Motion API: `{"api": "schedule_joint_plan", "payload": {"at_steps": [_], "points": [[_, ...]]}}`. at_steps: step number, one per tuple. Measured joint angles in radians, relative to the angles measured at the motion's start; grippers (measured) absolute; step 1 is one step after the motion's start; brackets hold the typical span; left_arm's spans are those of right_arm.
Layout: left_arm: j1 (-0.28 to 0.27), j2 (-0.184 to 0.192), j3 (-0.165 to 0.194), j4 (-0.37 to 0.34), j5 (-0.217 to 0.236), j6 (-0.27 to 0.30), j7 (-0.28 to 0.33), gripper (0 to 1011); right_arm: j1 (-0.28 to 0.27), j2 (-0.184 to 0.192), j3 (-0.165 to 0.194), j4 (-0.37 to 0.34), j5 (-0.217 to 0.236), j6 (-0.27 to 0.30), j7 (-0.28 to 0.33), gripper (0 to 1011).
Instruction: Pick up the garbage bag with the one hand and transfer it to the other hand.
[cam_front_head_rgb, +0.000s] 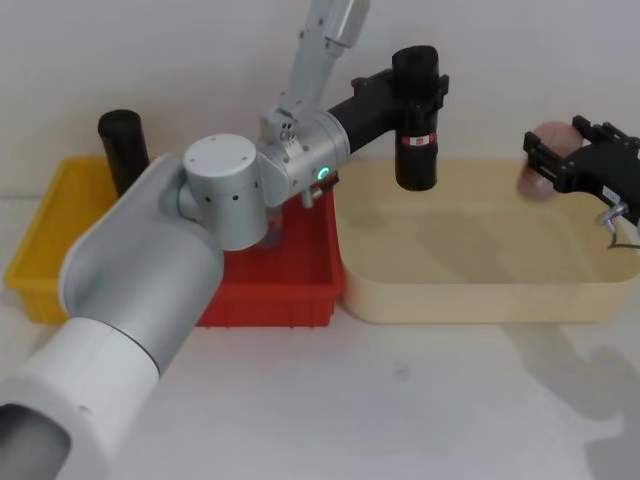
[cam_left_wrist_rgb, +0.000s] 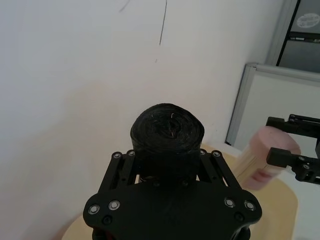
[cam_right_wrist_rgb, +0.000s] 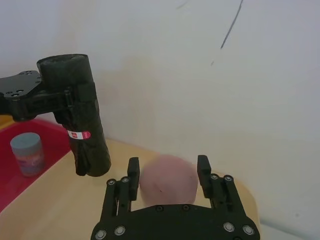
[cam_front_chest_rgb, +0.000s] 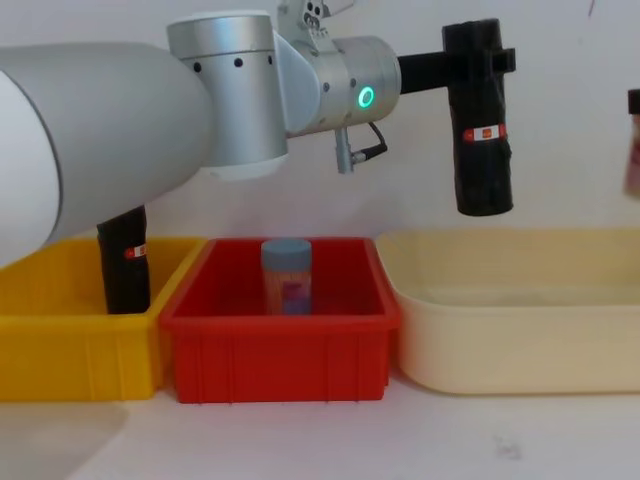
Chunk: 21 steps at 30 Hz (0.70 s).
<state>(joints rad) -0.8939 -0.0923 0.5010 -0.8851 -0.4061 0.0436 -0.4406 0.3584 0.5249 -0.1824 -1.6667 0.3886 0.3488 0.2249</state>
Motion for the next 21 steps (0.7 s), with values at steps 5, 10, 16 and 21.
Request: {"api": "schedule_joint_plan", "payload": {"at_steps": [5, 10, 16, 21], "points": [[-0.010, -0.008, 0.003, 0.026, 0.003, -0.009, -0.001, 462, -0.004, 0.001, 0.006, 0.011, 0.004, 0.003, 0.007, 809], [-0.018, -0.014, 0.006, 0.046, 0.005, -0.016, -0.001, 462, -0.007, 0.001, 0.009, 0.017, 0.007, 0.004, 0.011, 928], [-0.024, -0.019, 0.009, 0.061, 0.007, -0.021, -0.002, 462, -0.009, 0.001, 0.012, 0.022, 0.009, 0.005, 0.014, 1001], [-0.026, -0.021, 0.010, 0.068, 0.007, -0.024, -0.002, 519, -0.010, 0.002, 0.013, 0.025, 0.010, 0.006, 0.016, 1001]]}}
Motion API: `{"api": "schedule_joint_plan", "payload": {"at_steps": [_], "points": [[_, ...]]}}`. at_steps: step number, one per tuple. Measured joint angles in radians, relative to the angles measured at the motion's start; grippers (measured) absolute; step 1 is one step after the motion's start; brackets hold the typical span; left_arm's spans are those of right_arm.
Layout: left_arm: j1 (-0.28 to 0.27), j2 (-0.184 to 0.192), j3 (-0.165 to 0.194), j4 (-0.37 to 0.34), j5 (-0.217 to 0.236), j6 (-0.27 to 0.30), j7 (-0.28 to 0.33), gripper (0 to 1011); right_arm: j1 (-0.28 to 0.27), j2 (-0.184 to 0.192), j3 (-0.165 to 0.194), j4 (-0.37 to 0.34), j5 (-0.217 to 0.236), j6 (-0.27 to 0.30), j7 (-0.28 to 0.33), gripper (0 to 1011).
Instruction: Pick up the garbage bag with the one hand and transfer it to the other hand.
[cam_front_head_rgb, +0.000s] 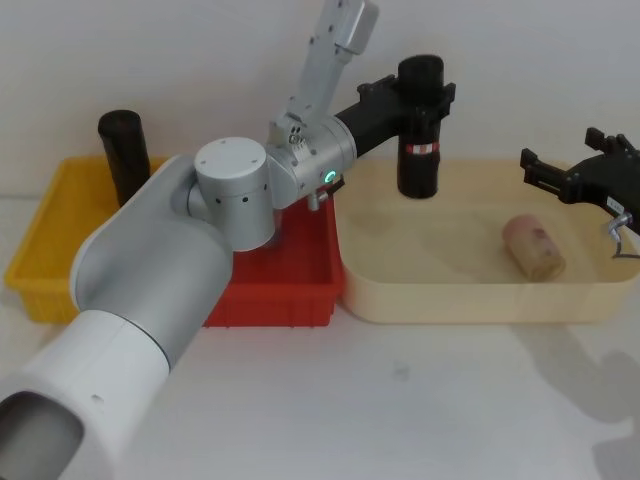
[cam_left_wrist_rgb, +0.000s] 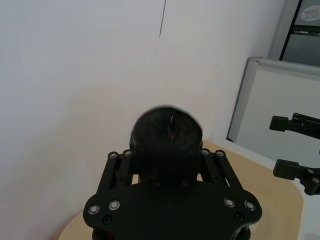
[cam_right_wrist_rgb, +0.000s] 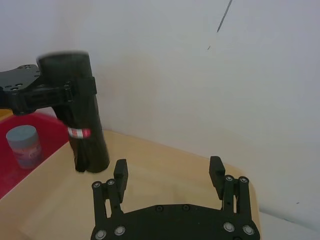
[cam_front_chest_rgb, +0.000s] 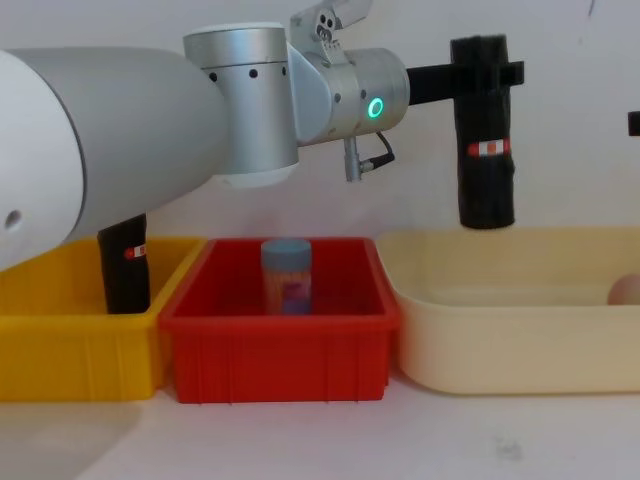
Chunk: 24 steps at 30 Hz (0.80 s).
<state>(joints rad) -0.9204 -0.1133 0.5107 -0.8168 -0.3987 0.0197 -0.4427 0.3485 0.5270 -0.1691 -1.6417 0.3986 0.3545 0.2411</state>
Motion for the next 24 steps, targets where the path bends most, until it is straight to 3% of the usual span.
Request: {"api": "schedule_joint_plan", "payload": {"at_steps": [15, 24], "points": [[-0.004, -0.003, 0.002, 0.011, 0.001, -0.004, 0.000, 964, -0.001, 0.000, 0.002, 0.003, 0.002, 0.001, 0.003, 1002], [-0.005, -0.004, 0.002, 0.014, 0.001, -0.005, 0.000, 1000, -0.002, 0.000, 0.002, 0.004, 0.002, 0.001, 0.003, 1001]]}}
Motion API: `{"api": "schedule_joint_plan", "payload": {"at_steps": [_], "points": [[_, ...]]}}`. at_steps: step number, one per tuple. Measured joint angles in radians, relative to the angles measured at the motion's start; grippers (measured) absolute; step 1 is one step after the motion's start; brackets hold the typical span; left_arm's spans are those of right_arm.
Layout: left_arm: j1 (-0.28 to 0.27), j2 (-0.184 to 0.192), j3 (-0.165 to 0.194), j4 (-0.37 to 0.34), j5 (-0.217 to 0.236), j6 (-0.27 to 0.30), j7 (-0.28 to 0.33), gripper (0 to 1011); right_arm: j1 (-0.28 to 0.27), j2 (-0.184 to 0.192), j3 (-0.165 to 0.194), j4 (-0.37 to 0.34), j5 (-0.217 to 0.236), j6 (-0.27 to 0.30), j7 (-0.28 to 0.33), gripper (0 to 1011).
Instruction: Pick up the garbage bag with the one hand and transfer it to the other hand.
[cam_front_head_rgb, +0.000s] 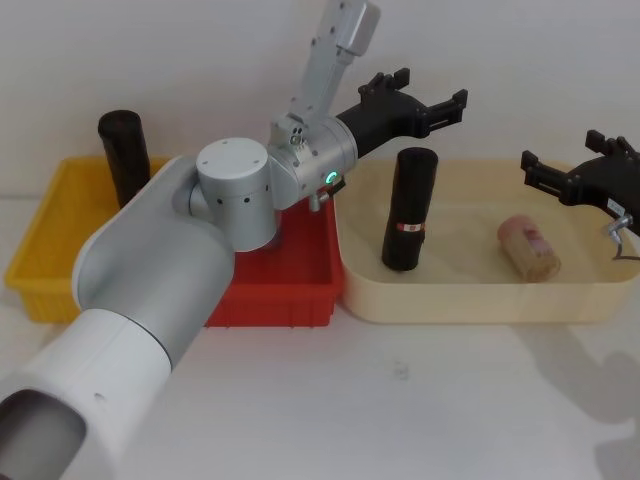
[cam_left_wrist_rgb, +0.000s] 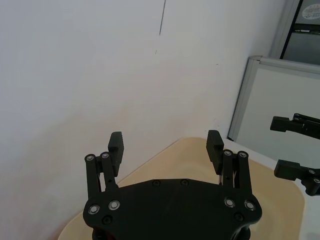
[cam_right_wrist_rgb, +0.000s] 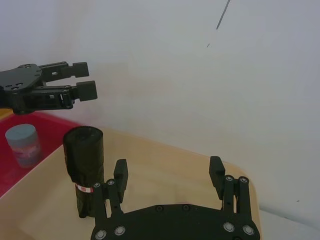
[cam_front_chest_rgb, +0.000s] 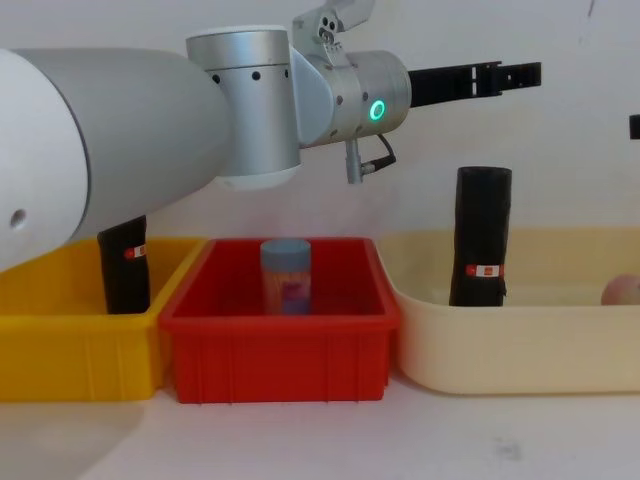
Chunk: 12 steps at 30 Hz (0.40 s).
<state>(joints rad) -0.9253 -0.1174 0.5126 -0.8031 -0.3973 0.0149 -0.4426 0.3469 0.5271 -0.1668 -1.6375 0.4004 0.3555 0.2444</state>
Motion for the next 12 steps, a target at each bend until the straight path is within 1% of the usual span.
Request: {"api": "schedule_joint_plan", "payload": {"at_steps": [12], "points": [[-0.001, -0.001, 0.000, 0.001, 0.000, 0.000, 0.000, 1000, 0.000, 0.000, 0.000, 0.001, 0.000, 0.000, 0.000, 1001]]}}
